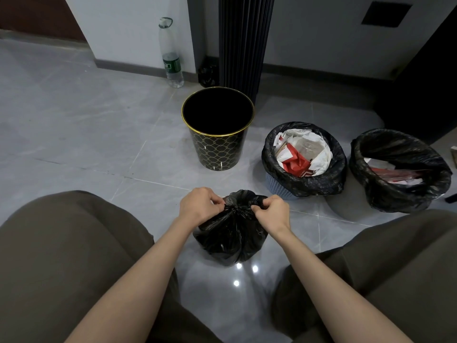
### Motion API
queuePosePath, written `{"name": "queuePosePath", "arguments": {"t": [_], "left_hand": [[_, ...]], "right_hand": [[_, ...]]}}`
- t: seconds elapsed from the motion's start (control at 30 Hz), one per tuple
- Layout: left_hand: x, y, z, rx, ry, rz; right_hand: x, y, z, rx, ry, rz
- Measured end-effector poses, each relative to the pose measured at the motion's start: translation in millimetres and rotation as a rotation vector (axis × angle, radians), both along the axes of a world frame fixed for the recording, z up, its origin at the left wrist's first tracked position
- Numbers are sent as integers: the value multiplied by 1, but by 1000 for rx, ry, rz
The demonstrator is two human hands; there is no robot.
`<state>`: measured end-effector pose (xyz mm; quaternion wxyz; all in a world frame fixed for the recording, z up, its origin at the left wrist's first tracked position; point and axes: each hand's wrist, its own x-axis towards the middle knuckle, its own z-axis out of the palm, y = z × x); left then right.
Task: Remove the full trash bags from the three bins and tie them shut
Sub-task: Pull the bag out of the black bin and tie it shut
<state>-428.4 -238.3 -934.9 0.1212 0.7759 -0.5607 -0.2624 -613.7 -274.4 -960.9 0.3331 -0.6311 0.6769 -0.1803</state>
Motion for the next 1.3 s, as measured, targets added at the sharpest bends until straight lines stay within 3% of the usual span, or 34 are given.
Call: {"name": "queuePosePath", "arguments": {"t": [0.3,0.43,0.57,0.7,0.8,0.97,1.17,1.3], "left_hand": [[-2,2,-4,1,42,15],[1,3,-6,-15,182,72],[3,9,-4,-44,158,63],[8,15,-5,53,152,55],[9,23,-11,223,128,42],[8,34,-31,350,232,19],[9,34,-42,221,112,-17],[19,24,-41,155,125,5]], "right_hand": [[-5,2,-2,-7,-116,-51],[-4,3,7,-227,-77,92],[11,4,23,-474,25,346],[20,2,24,-288,352,598],[20,3,14,-56,490,631],[18,6,-4,115,551,568],[20,0,-21,85,426,450],[32,-9,-23,83,381,416]]}}
